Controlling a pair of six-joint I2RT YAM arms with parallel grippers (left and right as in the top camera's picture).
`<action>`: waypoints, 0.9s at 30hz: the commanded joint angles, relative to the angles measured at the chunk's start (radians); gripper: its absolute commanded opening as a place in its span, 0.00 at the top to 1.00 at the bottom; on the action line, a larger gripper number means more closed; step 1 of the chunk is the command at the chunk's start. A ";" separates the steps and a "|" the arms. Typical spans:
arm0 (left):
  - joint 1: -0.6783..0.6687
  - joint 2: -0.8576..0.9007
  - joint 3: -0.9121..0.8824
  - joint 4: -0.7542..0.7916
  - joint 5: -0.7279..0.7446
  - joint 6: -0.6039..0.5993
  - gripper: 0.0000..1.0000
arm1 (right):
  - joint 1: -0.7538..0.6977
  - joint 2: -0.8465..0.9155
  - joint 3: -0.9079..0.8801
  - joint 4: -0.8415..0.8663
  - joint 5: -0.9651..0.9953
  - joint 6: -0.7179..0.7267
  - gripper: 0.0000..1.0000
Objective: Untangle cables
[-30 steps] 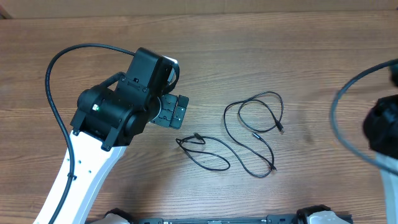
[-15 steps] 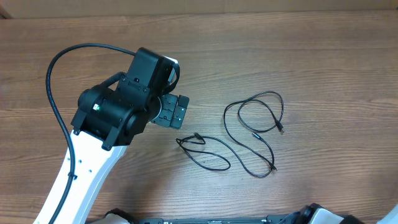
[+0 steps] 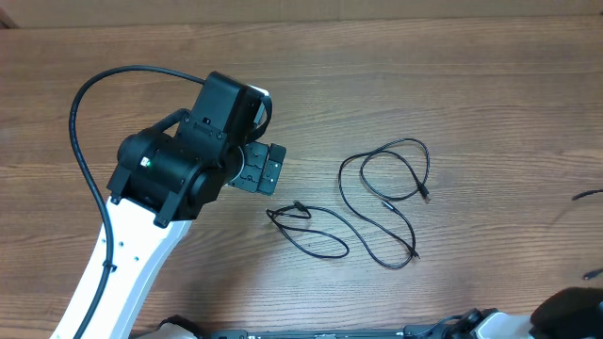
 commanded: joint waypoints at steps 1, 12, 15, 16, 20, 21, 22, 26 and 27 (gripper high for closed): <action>0.004 0.003 0.002 0.003 -0.014 -0.013 0.00 | -0.035 0.032 -0.034 -0.008 -0.134 0.062 0.96; 0.004 0.003 0.002 0.003 -0.014 -0.013 0.00 | -0.089 0.071 -0.213 0.183 -0.500 -0.155 0.96; 0.004 0.003 0.002 0.003 -0.014 -0.013 0.00 | -0.089 0.071 -0.296 0.309 -0.728 -0.277 0.96; 0.004 0.003 0.002 0.003 -0.014 -0.013 0.00 | -0.089 0.072 -0.314 0.327 -0.759 -0.291 0.96; 0.004 0.003 0.002 0.003 -0.014 -0.013 0.00 | -0.089 0.072 -0.378 0.365 -0.782 -0.291 0.96; 0.004 0.003 0.002 0.003 -0.014 -0.013 0.00 | -0.089 0.072 -0.394 0.366 -0.770 -0.291 0.94; 0.004 0.003 0.002 0.003 -0.014 -0.013 0.00 | -0.089 0.072 -0.401 0.366 -0.763 -0.291 0.88; 0.004 0.003 0.002 0.003 -0.014 -0.013 0.00 | -0.090 0.072 -0.421 0.350 -0.758 -0.292 0.27; 0.004 0.003 0.002 0.003 -0.014 -0.013 0.00 | -0.090 0.072 -0.421 0.339 -0.760 -0.298 0.18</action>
